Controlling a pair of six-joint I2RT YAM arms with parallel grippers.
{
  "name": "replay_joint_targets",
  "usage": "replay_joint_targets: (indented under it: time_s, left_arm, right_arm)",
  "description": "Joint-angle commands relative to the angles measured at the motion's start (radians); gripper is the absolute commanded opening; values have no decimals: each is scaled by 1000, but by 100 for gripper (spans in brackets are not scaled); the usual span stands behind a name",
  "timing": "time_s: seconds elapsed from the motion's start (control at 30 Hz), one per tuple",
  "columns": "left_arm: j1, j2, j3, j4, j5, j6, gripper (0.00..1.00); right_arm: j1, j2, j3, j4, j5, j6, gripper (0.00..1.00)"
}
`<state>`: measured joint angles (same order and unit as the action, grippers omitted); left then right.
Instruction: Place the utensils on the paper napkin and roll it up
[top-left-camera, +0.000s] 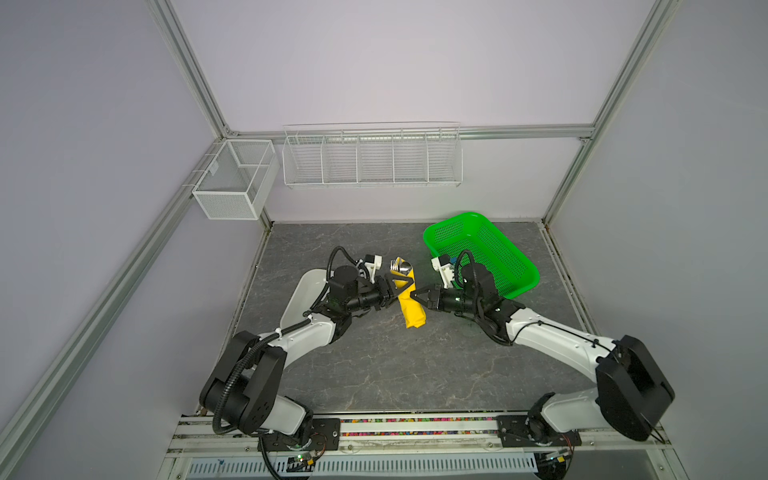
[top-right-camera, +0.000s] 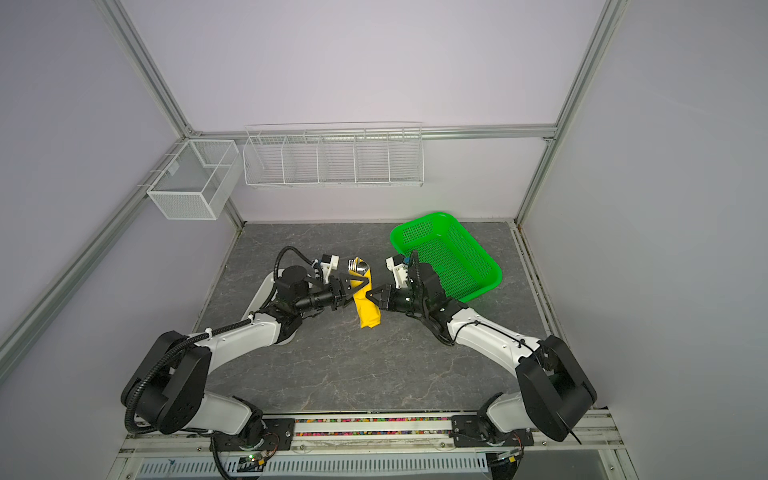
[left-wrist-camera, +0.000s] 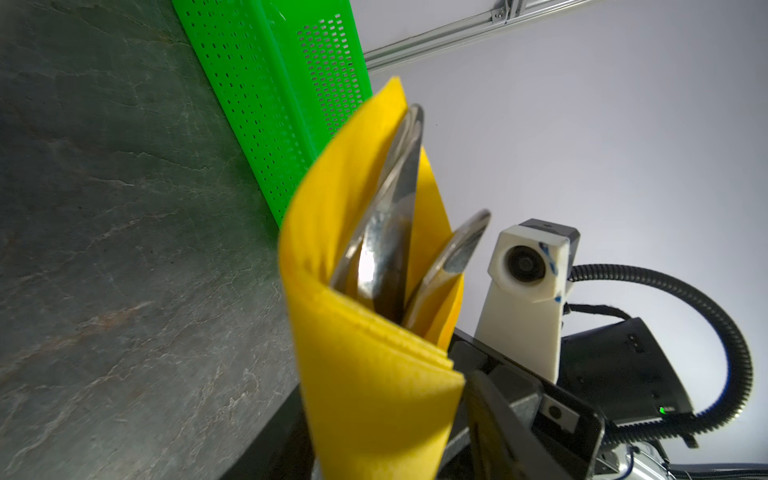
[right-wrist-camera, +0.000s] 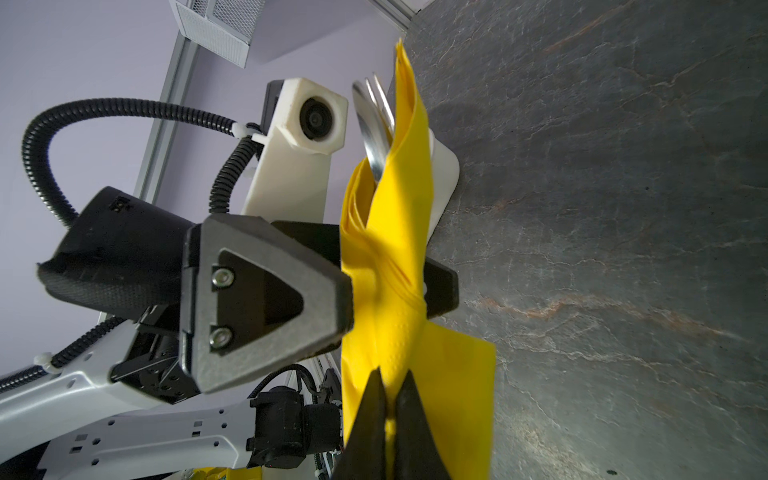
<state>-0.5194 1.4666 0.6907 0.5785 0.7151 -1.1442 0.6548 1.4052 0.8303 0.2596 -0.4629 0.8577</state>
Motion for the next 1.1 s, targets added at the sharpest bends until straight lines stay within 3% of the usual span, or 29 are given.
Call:
replay_joint_targets:
  time_s: [0.0, 0.47, 0.83, 1.0, 1.07]
  left_arm:
    - [-5, 11, 35, 44, 4, -15, 53]
    - [-5, -2, 29, 66, -25, -11, 23]
    - [-5, -14, 26, 90, -48, -1, 9]
    - [-5, -31, 26, 88, -54, 24, 4]
    - [-5, -38, 26, 81, -55, 38, 4]
  right_arm:
    - [-6, -18, 33, 59, -37, 18, 7]
    - [-7, -13, 35, 55, -58, 16, 8]
    - [-9, -31, 33, 28, -50, 6, 12]
    - [-16, -59, 30, 3, -25, -3, 19]
    - [-19, -78, 34, -28, -3, -11, 28]
